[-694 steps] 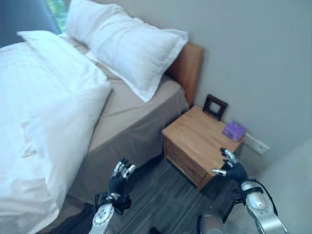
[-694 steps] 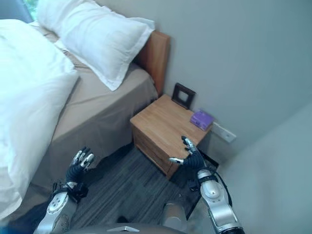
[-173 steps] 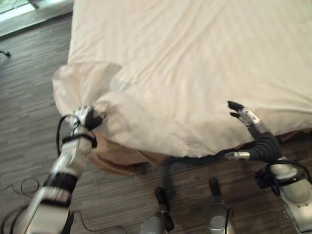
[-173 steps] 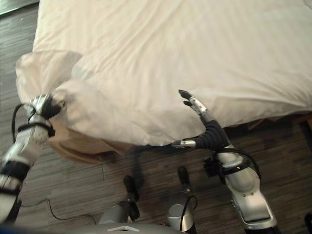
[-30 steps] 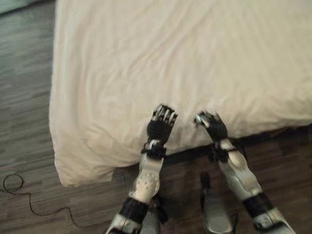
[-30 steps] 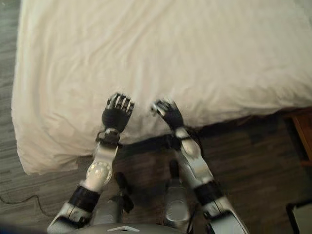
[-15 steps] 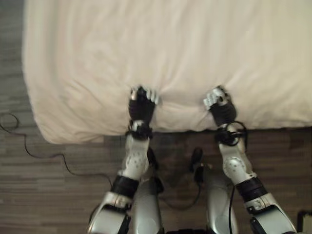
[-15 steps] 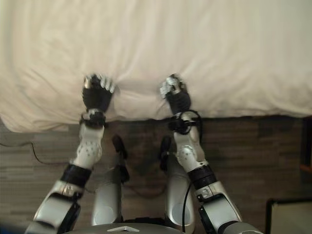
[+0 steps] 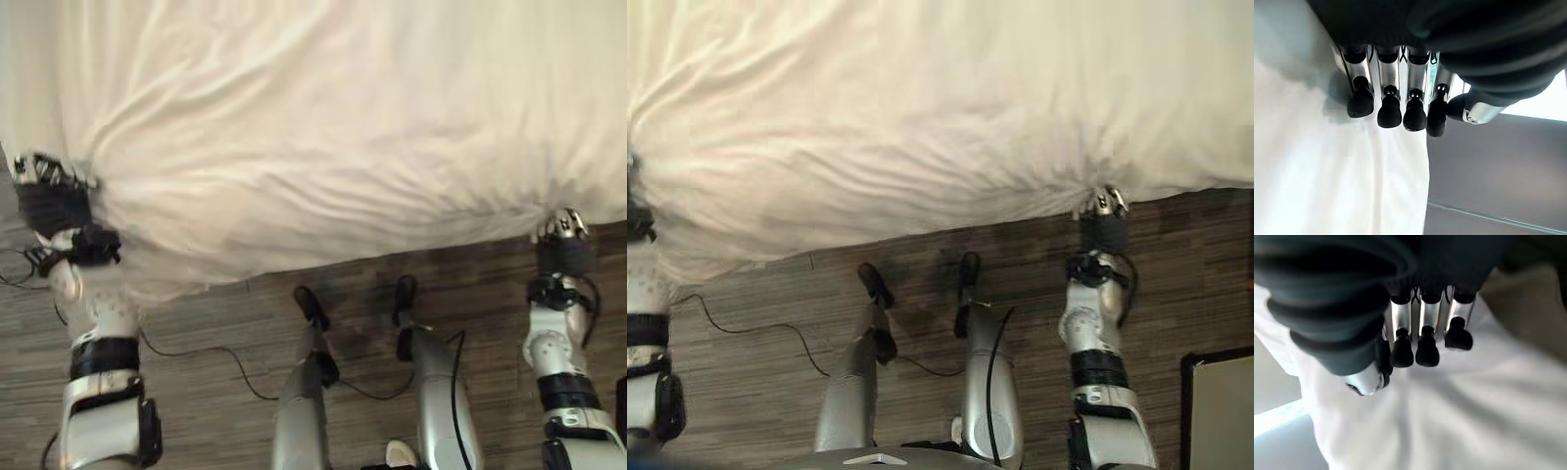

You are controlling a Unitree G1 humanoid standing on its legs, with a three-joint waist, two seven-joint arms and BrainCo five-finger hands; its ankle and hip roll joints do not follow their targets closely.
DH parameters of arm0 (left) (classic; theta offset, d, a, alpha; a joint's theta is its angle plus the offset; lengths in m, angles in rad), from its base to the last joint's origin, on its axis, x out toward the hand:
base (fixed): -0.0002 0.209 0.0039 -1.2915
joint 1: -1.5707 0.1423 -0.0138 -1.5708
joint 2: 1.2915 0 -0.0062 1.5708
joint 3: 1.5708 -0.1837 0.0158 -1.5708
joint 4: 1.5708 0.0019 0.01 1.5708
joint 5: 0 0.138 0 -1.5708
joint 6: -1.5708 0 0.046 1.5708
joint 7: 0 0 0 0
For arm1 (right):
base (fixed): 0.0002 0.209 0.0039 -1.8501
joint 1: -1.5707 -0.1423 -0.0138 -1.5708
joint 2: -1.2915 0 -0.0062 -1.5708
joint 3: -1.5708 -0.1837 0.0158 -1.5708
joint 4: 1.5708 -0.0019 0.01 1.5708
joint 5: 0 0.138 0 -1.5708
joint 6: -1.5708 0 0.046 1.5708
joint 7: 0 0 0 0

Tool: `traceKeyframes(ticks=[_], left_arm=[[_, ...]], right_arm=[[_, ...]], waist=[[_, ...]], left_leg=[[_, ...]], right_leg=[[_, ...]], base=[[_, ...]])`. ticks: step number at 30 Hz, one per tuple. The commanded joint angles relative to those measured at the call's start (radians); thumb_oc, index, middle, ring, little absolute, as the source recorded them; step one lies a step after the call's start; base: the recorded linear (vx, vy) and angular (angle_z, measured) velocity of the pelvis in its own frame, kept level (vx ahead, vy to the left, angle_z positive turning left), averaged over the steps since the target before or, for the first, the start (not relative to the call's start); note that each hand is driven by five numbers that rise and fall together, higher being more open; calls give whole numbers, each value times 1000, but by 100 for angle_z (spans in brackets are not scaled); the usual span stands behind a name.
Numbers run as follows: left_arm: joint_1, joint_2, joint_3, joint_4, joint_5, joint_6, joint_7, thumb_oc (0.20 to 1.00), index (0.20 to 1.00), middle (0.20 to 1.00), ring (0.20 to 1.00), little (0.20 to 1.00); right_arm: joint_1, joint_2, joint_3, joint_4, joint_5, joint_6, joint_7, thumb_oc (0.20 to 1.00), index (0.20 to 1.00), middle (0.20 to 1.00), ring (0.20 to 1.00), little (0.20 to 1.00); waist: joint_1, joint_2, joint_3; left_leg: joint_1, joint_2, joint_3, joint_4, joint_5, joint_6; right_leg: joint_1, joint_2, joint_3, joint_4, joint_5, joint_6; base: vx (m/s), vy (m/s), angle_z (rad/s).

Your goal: Making the bed.

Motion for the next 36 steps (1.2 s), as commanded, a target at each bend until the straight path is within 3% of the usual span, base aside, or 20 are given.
traceKeyframes(ticks=[1,5,9,12,15,17,21,24,25,26,29,36], left_arm=[[63,27,96,172,-64,32,-24,200,200,200,200,200],[183,88,197,302,-10,46,-35,200,200,200,200,200],[293,167,338,312,-17,33,-28,200,200,200,200,200],[330,214,402,277,-42,16,-30,200,200,200,200,200],[300,193,352,112,-46,-30,-21,200,200,200,200,200],[242,134,272,-75,-81,-69,-17,200,200,200,200,200],[144,-50,51,-408,-132,-89,-37,200,200,200,200,200],[57,-235,-125,-531,-181,-59,-70,200,200,200,200,200],[-25,-400,-305,-589,-214,-41,-82,200,200,200,200,200],[-26,-400,-305,-590,-213,-41,-80,200,200,200,200,200],[-147,-566,-498,-593,-243,-35,-66,200,200,200,200,200],[-405,-664,-622,-453,-275,-74,-13,200,200,200,200,200]], right_arm=[[32,-92,-127,94,17,-44,-54,200,200,200,200,200],[89,-231,-253,244,35,-23,-59,200,200,200,200,200],[182,-310,-341,249,13,-13,-63,200,200,200,200,200],[241,-321,-355,156,-17,-8,-53,200,200,200,200,200],[258,-260,-279,-87,-67,-11,-48,200,200,200,200,200],[257,-189,-186,-267,-54,-17,-6,200,200,200,200,200],[239,-26,-6,-581,-36,-24,75,200,200,200,200,200],[167,62,190,-621,-45,11,122,200,200,200,200,200],[49,152,376,-595,-26,11,136,200,200,200,200,200],[46,152,376,-594,-27,11,135,200,200,200,200,200],[-135,289,554,-519,50,-17,119,200,200,200,200,200],[-425,403,640,-338,128,-86,69,200,200,200,200,200]], waist=[[9,-45,-47],[11,-50,-62],[14,-61,-100],[9,-72,-150],[0,-82,-179],[-5,-86,-197],[-5,-91,-211],[-4,-97,-215],[1,-95,-206],[1,-96,-206],[12,-90,-155],[39,-79,-40]], left_leg=[[77,97,-40,38,-30,-132],[97,98,-36,35,-31,-136],[150,102,-37,24,-34,-136],[213,103,-30,10,-38,-137],[285,96,-20,-4,-35,-130],[333,91,-19,-5,-48,-127],[402,78,-13,-5,-63,-116],[417,69,-7,-5,-65,-110],[393,67,-2,-1,-67,-111],[387,66,-2,-1,-61,-109],[330,81,5,-5,-40,-117],[232,102,-10,-5,-8,-137]], right_leg=[[92,-75,12,-210,170,165],[132,-74,-6,-232,181,172],[191,-67,-13,-263,185,175],[256,-62,-11,-285,185,179],[324,-56,-5,-302,191,179],[371,-53,0,-308,176,181],[440,-45,4,-316,152,170],[447,-43,14,-326,160,162],[414,-43,28,-328,174,161],[408,-44,29,-327,179,160],[322,-50,47,-319,198,157],[215,-66,65,-293,207,161]], base=[[23,26,-4],[9,-18,12],[43,-23,9],[89,-17,5],[89,19,2],[91,21,2],[36,-1,0],[-26,-23,-7],[-102,-34,-14],[-169,-23,-20],[-179,-14,-36],[-142,-47,-10]])
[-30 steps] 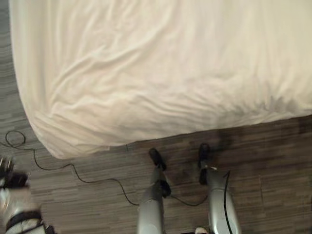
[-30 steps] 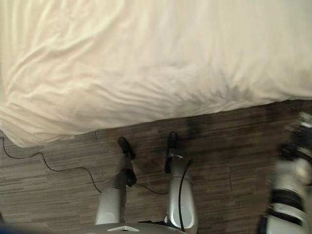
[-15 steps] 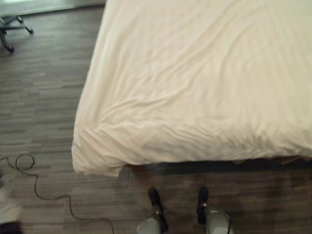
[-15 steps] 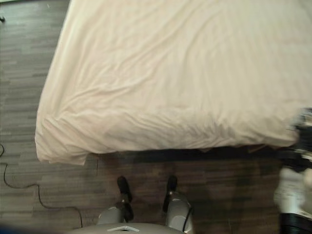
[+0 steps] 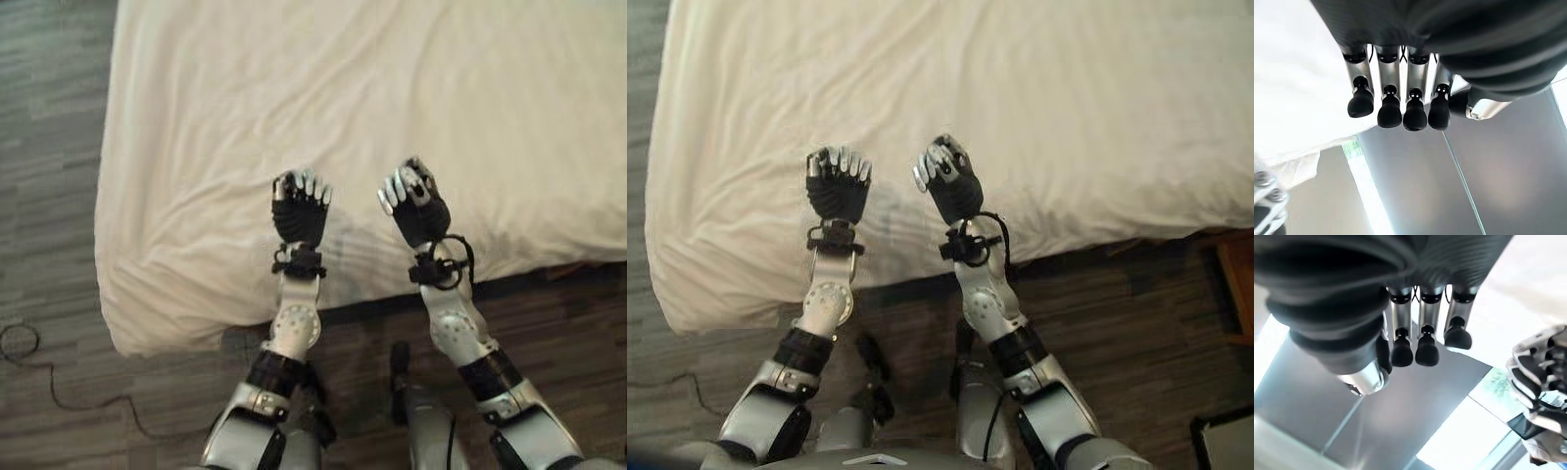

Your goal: Making the bed.

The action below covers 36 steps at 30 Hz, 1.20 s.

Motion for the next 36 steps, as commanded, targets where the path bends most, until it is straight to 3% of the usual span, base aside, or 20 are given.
traceKeyframes(ticks=[1,6,9,11,12,17,19,21,22,27,28,29,32,36], left_arm=[[-182,11,30,60,-23,-62,28,200,200,200,200,200],[-352,32,72,218,-30,-75,58,200,200,200,200,200],[-407,101,124,332,-28,-61,59,200,200,200,200,200],[-245,233,285,386,-20,-22,21,200,200,200,200,200],[-236,232,284,383,-21,-21,19,200,200,200,200,200],[142,352,550,488,-4,35,-20,200,200,200,200,200],[305,474,673,595,54,60,-25,200,200,200,200,200],[363,519,719,632,69,65,-36,200,200,200,200,200],[427,560,766,646,94,61,-31,200,200,200,200,200],[542,611,846,620,147,50,-31,200,200,200,200,200],[561,625,824,537,245,10,24,655,655,655,655,655],[570,603,770,413,350,-19,84,1000,1000,1000,1000,1000],[592,548,606,121,612,-43,163,1000,1000,1000,1000,1000],[638,505,452,-52,906,10,228,1000,1000,1000,1000,1000]], right_arm=[[-147,53,-36,43,49,-88,-45,200,200,200,200,200],[-300,65,-60,238,58,-91,-88,200,200,200,200,200],[-346,40,-84,313,55,-80,-96,200,200,200,200,200],[-182,-59,-226,227,39,-69,-71,200,200,200,200,200],[-170,-58,-225,219,36,-67,-73,200,200,200,200,200],[209,-139,-601,140,118,-92,-46,200,200,200,200,200],[295,-268,-765,186,109,-99,-79,200,200,200,200,200],[332,-316,-797,207,97,-90,-79,200,200,200,200,200],[380,-385,-849,219,55,-78,-91,200,200,200,200,200],[505,-506,-919,219,-86,-39,-124,200,200,200,200,200],[578,-531,-870,134,-267,7,-166,1000,1000,1000,1000,1000],[618,-502,-822,18,-362,30,-179,1000,1000,1000,1000,1000],[642,-401,-691,-164,-580,53,-216,1000,1000,1000,1000,1000],[654,-312,-581,-199,-730,95,-250,1000,1000,1000,1000,1000]], waist=[[21,-35,60],[26,-15,86],[25,-6,90],[12,-2,80],[13,-2,74],[-7,10,-10],[-13,14,-48],[-16,15,-67],[-22,13,-89],[-34,5,-141],[-49,-10,-156],[-56,-17,-165],[-61,-30,-192],[-60,-44,-225]], left_leg=[[57,113,-42,1,28,-147],[-35,124,-42,-5,49,-163],[-87,138,-39,-9,63,-174],[-101,152,-40,-13,64,-178],[-100,152,-40,-13,64,-178],[-64,154,-34,-14,41,-172],[-36,152,-26,-13,28,-169],[-20,150,-22,-13,23,-168],[0,145,-16,-12,16,-166],[74,123,-16,-11,-3,-158],[159,104,-15,-12,-9,-144],[219,90,-10,-11,-18,-133],[323,75,-9,-7,-48,-118],[397,63,-6,-9,-64,-99]], right_leg=[[4,-97,30,-140,145,138],[-82,-104,34,-146,169,151],[-132,-105,32,-152,183,160],[-150,-101,26,-155,187,162],[-149,-101,25,-155,187,162],[-119,-101,13,-160,175,158],[-93,-103,7,-163,168,156],[-74,-104,4,-168,164,157],[-50,-105,4,-172,161,157],[33,-107,0,-184,154,162],[123,-111,-3,-193,155,163],[183,-108,-8,-197,150,162],[276,-103,-2,-193,134,162],[338,-100,8,-192,127,157]], base=[[-68,-16,0],[-61,-2,0],[-1,6,-7],[45,26,-15],[60,10,-8],[102,-3,-2],[93,-4,-12],[60,3,-12],[37,10,-8],[80,-5,14],[181,13,47],[206,56,37],[133,69,8],[75,37,-13]])
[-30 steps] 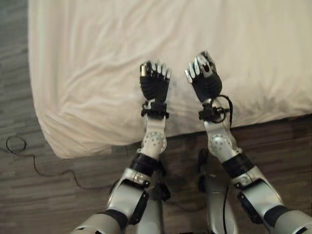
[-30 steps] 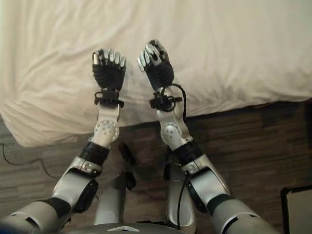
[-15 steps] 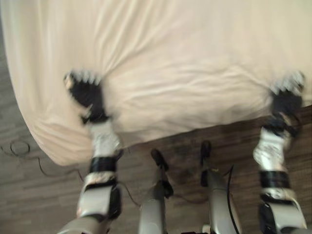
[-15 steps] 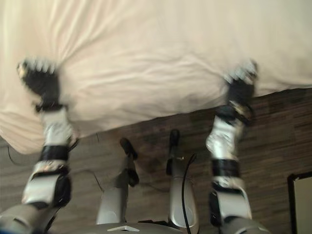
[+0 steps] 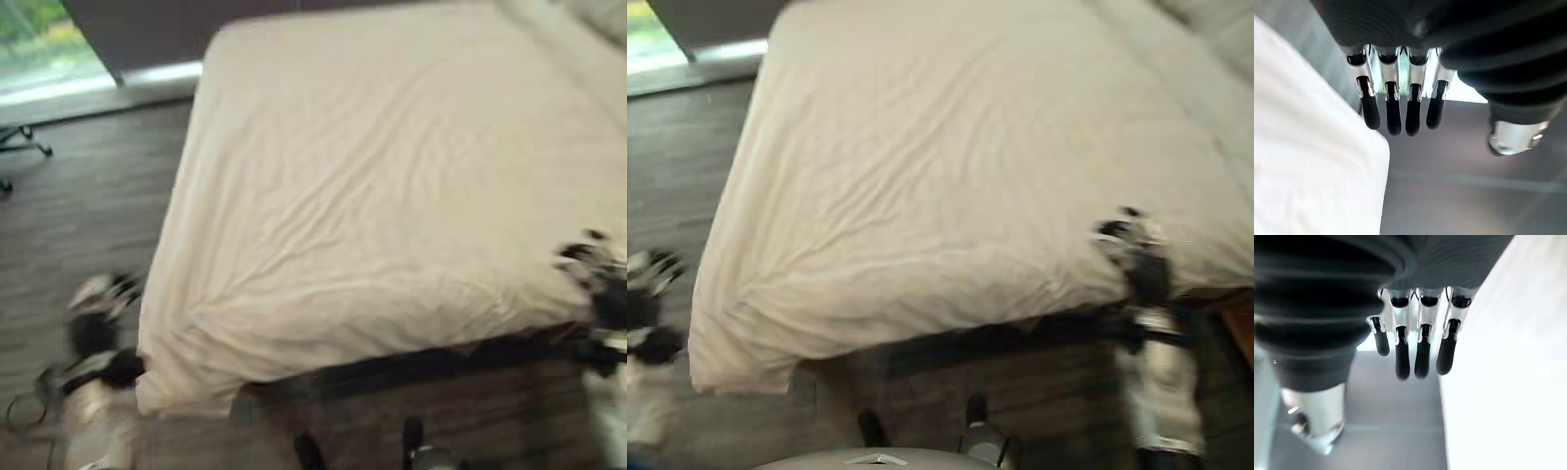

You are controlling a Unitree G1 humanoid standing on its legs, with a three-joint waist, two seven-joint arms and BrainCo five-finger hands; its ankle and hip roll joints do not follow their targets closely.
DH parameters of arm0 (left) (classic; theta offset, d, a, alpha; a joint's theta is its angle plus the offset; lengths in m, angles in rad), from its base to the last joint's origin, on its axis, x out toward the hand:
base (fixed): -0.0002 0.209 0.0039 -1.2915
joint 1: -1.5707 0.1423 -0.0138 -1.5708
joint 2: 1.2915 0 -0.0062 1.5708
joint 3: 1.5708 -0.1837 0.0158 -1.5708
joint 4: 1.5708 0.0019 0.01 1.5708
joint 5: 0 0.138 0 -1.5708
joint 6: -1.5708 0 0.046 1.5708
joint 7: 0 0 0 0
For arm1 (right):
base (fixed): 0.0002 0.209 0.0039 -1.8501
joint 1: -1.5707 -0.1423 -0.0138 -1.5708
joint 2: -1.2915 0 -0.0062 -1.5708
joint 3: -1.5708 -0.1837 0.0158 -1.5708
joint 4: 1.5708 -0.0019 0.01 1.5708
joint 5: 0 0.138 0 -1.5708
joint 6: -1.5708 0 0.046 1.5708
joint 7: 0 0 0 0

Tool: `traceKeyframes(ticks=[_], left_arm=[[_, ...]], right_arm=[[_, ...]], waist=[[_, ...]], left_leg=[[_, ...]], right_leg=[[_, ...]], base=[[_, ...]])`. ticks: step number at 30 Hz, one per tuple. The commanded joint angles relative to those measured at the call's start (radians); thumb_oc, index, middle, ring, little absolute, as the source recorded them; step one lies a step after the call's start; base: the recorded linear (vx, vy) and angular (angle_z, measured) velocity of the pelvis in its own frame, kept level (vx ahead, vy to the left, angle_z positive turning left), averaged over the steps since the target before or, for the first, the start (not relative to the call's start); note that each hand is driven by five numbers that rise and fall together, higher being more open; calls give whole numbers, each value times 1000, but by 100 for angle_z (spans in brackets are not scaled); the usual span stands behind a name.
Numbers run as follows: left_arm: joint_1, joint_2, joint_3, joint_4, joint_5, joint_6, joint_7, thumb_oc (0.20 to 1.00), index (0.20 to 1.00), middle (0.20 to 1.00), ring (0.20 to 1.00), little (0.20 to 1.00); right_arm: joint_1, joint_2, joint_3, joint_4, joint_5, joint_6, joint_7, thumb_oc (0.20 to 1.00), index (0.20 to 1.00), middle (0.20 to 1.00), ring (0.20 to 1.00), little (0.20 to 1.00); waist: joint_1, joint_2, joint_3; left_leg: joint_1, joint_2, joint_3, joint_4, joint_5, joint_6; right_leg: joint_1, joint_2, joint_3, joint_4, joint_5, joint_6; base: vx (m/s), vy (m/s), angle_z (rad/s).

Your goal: Making the bed.

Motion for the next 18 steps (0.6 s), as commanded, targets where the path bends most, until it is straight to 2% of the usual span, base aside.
traceKeyframes(ticks=[1,3,4,7,9,18], left_arm=[[-22,-29,115,13,259,-6,72,1000,1000,1000,1000,1000],[17,-111,4,-76,310,34,20,1000,1000,1000,1000,1000],[24,-112,5,-82,311,38,19,1000,1000,1000,1000,1000],[59,-149,-92,-76,398,62,-6,1000,1000,1000,1000,1000],[84,-190,-159,-27,410,102,-14,1000,1000,1000,1000,1000],[150,-204,-195,31,562,149,10,1000,1000,1000,1000,1000]], right_arm=[[-29,-38,-112,3,-127,0,-56,1000,1000,1000,1000,1000],[-15,10,-24,5,-237,37,-54,1000,1000,1000,1000,1000],[-10,11,-22,2,-240,39,-56,1000,1000,1000,1000,1000],[29,33,36,22,-319,66,-56,1000,1000,1000,1000,1000],[56,41,98,86,-342,94,-49,1000,1000,1000,1000,1000],[105,29,205,186,-434,139,-22,1000,1000,1000,1000,1000]], waist=[[-7,-17,83],[-3,-24,63],[-3,-24,63],[-2,-32,50],[8,-44,41],[38,-76,41]], left_leg=[[98,78,13,17,39,-47],[130,74,10,18,23,-37],[134,74,10,17,22,-37],[163,73,14,16,9,-32],[184,71,12,17,-1,-28],[217,69,-1,16,-16,-23]], right_leg=[[-1,-91,25,-75,160,113],[28,-94,26,-69,149,113],[32,-94,26,-70,149,114],[61,-93,28,-67,138,115],[87,-90,25,-64,128,114],[144,-87,8,-60,107,115]], base=[[77,37,-17],[67,25,-11],[39,25,-4],[47,28,-1],[55,11,4],[30,-2,1]])
